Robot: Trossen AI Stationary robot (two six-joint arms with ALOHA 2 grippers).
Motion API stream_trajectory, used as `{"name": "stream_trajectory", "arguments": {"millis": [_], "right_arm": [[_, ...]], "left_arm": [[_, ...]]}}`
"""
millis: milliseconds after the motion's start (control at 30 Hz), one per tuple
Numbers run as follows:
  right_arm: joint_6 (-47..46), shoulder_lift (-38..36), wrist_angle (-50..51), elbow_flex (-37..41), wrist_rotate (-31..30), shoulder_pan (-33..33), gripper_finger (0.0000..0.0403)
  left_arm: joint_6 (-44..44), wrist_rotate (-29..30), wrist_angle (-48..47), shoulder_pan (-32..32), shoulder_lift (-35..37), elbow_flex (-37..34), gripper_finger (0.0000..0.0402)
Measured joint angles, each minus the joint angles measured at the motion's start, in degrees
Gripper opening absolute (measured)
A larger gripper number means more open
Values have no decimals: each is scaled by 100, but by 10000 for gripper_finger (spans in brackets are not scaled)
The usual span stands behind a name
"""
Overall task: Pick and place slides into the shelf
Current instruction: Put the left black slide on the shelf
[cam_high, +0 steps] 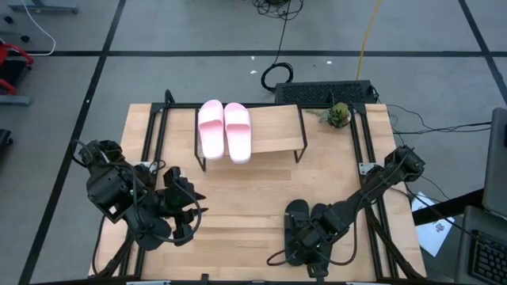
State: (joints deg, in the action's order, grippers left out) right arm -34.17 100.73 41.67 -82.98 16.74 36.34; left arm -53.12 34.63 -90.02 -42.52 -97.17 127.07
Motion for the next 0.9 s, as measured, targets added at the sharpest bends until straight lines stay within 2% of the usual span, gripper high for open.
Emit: {"name": "stream_trajectory", "arguments": {"millis": [300, 533, 600, 767, 900], "right_arm": [[-174, 0, 211, 2, -17, -34, 197], [-981, 0, 64, 2, -14, -28, 210], [-913, 0, -14, 2, -113, -51, 209], [-541, -2, 61, 2, -1241, 158, 209], [-663, -2, 891, 2, -2232, 415, 208]], "left_arm": [[6, 2, 0, 0, 0, 0, 145], [37, 2, 0, 0, 0, 0, 145], [42, 2, 0, 0, 0, 0, 145], [42, 2, 0, 0, 0, 0, 145], [42, 2, 0, 0, 0, 0, 145]]}}
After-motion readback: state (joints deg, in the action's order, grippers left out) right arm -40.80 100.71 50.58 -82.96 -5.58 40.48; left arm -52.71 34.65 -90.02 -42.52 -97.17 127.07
